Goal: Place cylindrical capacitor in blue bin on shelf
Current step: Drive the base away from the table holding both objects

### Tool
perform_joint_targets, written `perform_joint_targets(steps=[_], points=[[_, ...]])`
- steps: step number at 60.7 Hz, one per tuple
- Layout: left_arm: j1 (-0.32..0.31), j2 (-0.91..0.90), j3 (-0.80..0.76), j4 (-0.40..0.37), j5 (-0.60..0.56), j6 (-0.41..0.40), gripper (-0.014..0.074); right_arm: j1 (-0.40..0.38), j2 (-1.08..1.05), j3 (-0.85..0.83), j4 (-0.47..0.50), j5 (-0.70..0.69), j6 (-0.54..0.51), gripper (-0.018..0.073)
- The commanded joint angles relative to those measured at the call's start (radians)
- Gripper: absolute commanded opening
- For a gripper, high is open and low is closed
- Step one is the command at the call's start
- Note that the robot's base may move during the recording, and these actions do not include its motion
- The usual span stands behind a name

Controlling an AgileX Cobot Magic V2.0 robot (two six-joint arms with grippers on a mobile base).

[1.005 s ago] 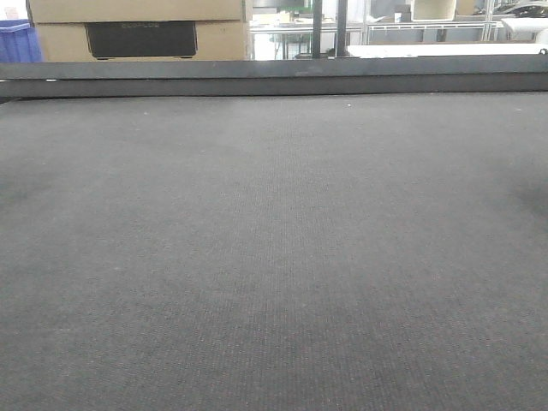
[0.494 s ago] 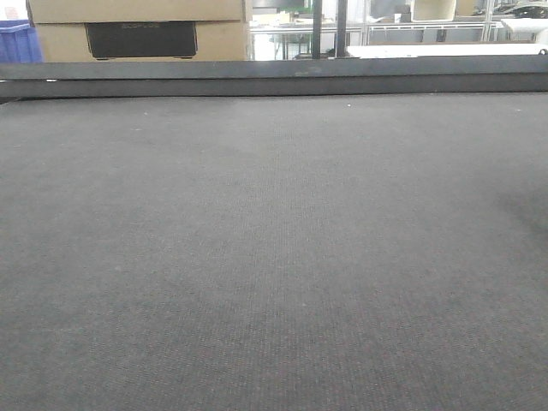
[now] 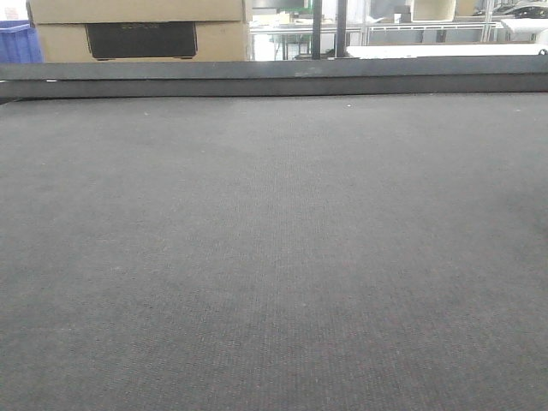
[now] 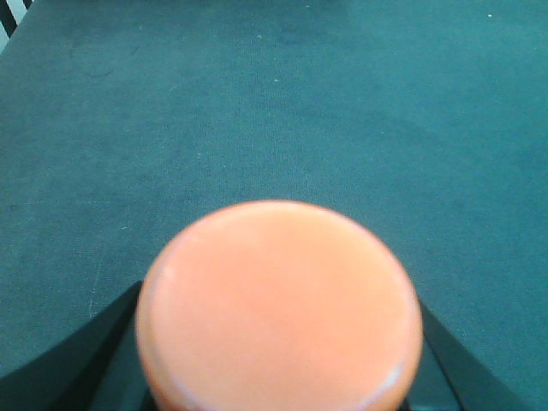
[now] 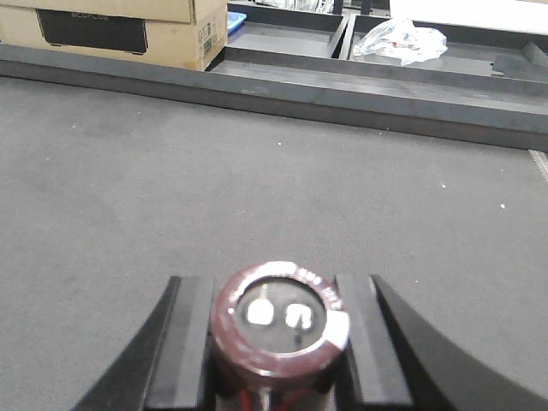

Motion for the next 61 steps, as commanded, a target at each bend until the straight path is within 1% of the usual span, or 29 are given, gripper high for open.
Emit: perform_joint_targets(steps=[1, 11, 61], points=[[-0.007, -0.008, -0.007, 0.000, -0.024, 0.005, -0.0111, 0.002, -0.006, -0.008, -0.011, -0.017, -0.007, -0.0048], [-0.007, -0.008, -0.007, 0.000, -0.043, 0.005, -0.0111, 0.002, -0.006, -0.008, -0.011, -0.019, -0.007, -0.0048], [-0.006, -0.008, -0.007, 0.000, -0.045, 0.005, -0.0111, 0.002, -0.006, -0.008, -0.011, -0.021, -0.007, -0.0048]])
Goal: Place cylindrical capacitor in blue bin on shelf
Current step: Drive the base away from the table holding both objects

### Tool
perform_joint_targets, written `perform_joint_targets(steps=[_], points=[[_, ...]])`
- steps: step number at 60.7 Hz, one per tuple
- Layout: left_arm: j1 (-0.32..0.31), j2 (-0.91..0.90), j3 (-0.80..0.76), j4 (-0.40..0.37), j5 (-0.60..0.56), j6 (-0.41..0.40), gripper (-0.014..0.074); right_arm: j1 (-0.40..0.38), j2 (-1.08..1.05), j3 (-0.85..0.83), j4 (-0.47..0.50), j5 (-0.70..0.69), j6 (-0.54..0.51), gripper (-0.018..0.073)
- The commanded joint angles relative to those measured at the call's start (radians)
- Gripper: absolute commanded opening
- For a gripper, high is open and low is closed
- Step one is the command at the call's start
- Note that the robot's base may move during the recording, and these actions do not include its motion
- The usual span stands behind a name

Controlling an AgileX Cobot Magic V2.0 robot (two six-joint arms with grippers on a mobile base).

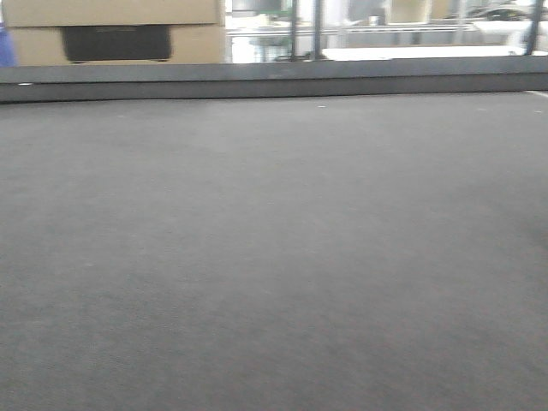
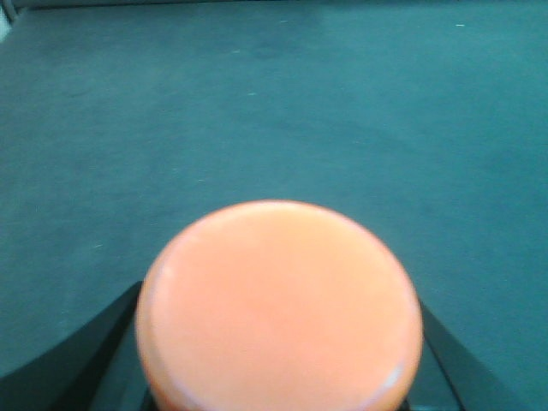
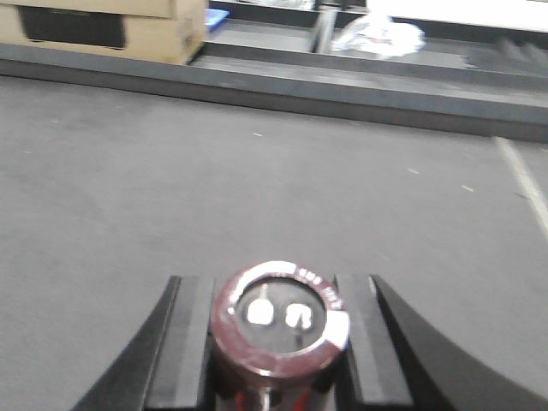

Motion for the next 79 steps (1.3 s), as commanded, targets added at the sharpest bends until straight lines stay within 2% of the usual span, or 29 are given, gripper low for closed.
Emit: perform_joint_targets(steps=[1, 79], points=[[-0.006, -0.007, -0.007, -0.004, -0.029, 0.003, -0.0111, 0.001, -0.006, -0.008, -0.011, -0.022, -0.005, -0.0048], [-0.006, -0.007, -0.007, -0.004, -0.035, 0.003, -0.0111, 0.001, -0.006, -0.008, -0.011, -0.024, -0.005, -0.0048]])
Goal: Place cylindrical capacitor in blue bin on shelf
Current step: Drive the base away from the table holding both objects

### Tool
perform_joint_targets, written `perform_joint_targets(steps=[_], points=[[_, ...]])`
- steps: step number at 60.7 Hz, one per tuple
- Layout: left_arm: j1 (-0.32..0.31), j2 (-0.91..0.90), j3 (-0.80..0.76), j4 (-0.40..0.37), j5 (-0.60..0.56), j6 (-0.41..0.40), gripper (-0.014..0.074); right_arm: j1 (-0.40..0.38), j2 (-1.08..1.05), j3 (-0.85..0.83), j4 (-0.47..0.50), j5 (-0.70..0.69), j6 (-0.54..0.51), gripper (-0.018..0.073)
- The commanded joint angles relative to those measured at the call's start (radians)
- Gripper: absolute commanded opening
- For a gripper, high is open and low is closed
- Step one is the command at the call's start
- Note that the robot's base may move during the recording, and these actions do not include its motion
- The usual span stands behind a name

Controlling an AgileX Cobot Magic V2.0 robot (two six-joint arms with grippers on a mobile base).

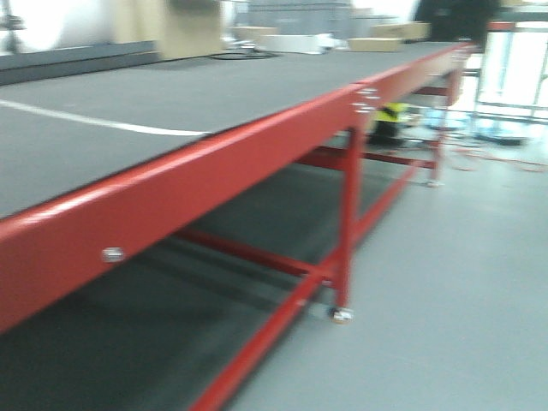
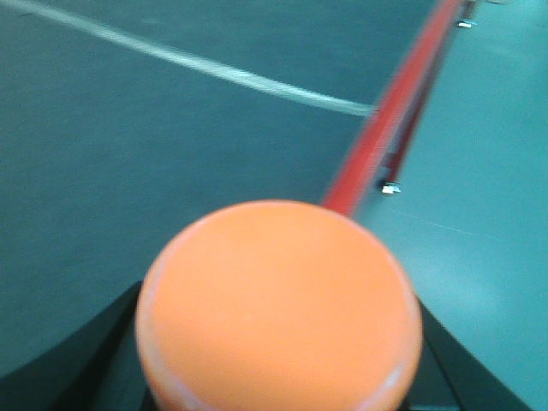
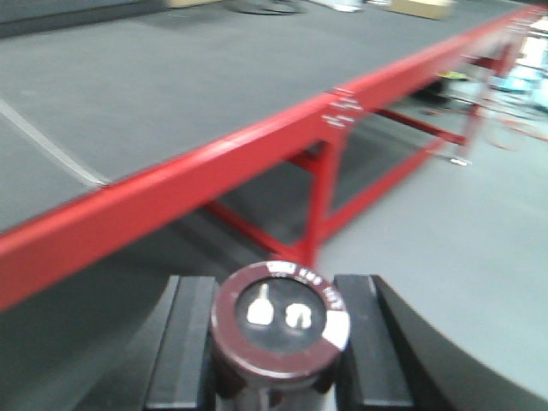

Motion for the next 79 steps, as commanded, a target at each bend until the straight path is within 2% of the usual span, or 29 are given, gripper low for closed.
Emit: perform_joint_targets(steps=[1, 79], points=[[-0.006, -0.006, -0.007, -0.005, -0.027, 0.003, -0.0111, 0.001, -0.006, -0.008, -0.011, -0.024, -0.005, -0.0048], [-0.006, -0.006, -0.007, -0.005, -0.027, 0.003, -0.0111, 0.001, -0.006, -0.008, -0.011, -0.024, -0.005, -0.0048]])
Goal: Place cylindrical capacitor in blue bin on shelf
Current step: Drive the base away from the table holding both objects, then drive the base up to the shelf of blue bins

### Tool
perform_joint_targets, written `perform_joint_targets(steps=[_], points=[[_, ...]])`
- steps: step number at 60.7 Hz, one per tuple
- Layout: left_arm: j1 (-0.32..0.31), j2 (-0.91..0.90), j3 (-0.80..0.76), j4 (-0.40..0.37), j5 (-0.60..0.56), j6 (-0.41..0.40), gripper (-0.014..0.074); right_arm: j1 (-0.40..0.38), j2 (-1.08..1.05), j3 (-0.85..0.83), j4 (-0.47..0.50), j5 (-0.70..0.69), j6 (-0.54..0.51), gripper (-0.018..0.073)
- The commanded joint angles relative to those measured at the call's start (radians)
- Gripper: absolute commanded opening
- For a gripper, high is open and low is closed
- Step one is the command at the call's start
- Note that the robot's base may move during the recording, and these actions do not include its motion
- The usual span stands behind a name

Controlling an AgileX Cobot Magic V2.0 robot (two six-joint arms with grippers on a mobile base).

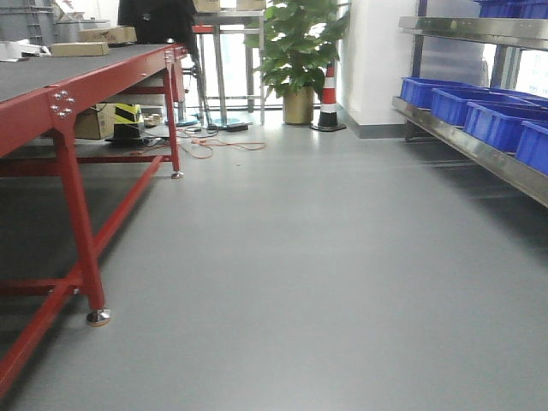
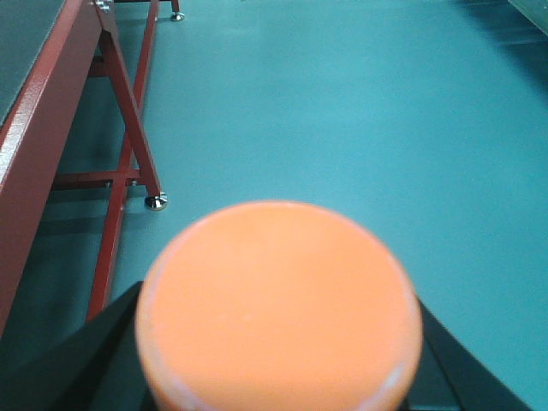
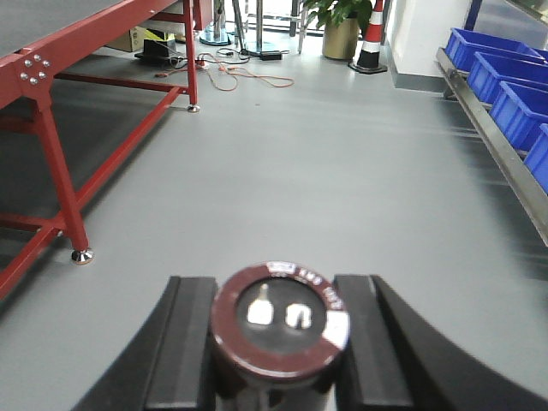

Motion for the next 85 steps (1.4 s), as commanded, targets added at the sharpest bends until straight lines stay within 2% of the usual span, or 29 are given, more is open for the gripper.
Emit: perform_joint_targets(steps=[1, 85], points=[[-0.006, -0.006, -0.007, -0.005, -0.027, 0.003, -0.0111, 0.001, -0.006, -0.008, -0.011, -0.024, -0.003, -0.0048], [-0.006, -0.008, -0.007, -0.005, -0.027, 0.003, -0.0111, 0.001, -0.006, -0.008, -0.011, -0.026, -0.003, -0.0048]])
